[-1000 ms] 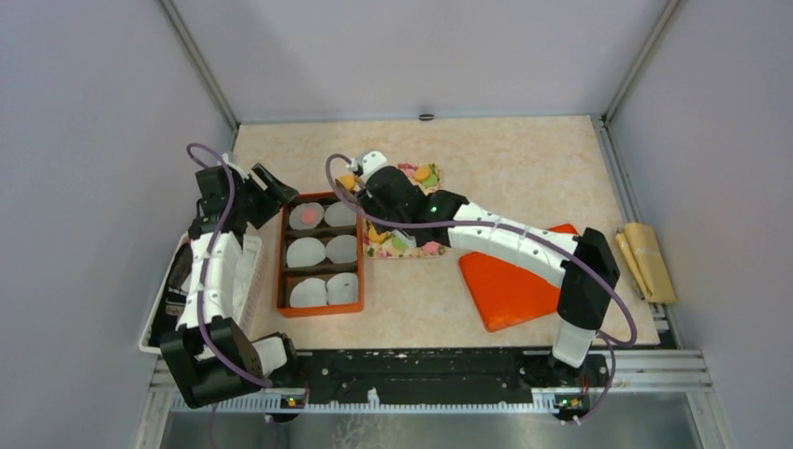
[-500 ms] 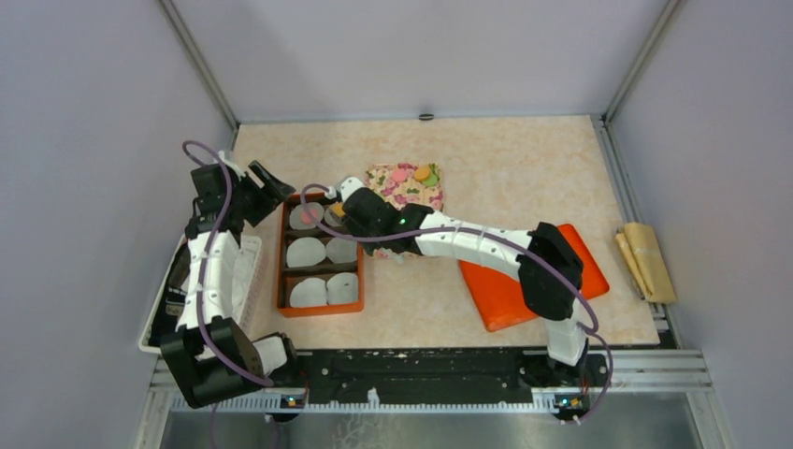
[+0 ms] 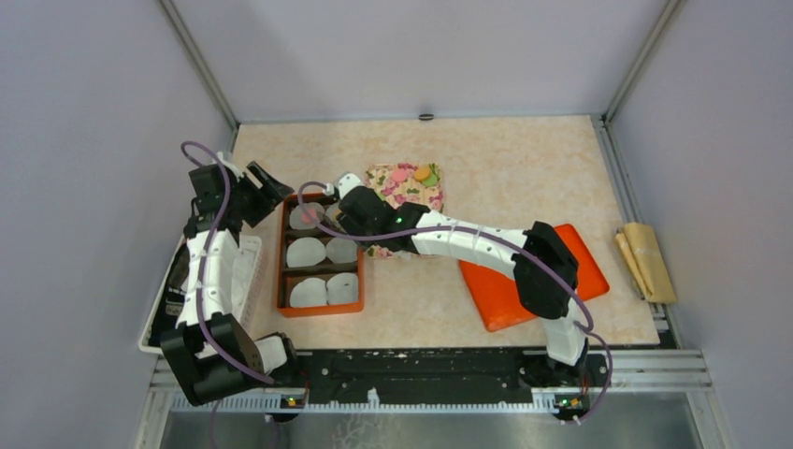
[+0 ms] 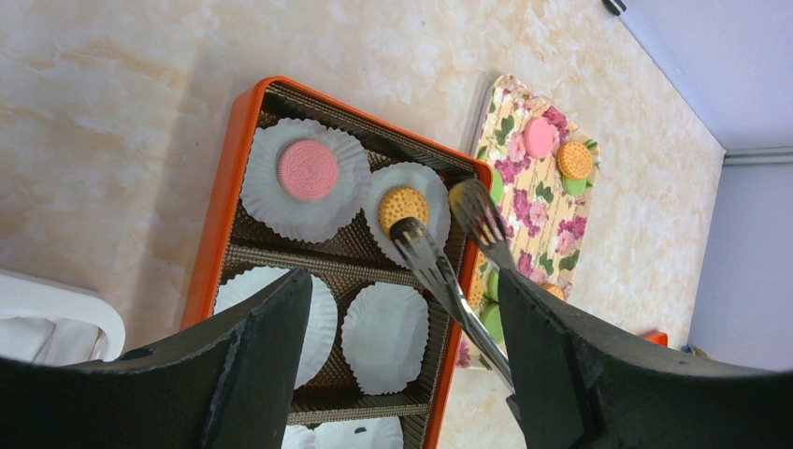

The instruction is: Pack the cookies

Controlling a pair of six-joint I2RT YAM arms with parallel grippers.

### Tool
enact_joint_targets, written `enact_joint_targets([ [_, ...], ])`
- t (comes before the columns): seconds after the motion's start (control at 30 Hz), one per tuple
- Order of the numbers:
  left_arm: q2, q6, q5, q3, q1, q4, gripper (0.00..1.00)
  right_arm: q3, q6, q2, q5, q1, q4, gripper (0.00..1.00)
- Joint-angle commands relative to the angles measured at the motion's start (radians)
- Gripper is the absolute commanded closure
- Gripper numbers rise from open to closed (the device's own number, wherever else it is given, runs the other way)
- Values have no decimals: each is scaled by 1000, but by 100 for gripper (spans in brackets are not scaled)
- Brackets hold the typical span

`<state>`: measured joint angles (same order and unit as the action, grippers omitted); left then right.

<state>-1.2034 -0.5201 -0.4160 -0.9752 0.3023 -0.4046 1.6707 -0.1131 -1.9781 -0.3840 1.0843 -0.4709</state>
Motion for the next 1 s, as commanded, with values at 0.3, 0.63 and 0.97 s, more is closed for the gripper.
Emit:
enact_joint_targets([
  [0.3,4,7,-51,-8,10,36,21,-56,49,139,-111,-1,66,37],
  [0.63,7,1,-108,4,9,51,21,-299,-52,209,-113,-5,81,40],
  [0.97,2,-8,-149,33,9,71,21,-423,-173,222,-198,-23,12,42],
])
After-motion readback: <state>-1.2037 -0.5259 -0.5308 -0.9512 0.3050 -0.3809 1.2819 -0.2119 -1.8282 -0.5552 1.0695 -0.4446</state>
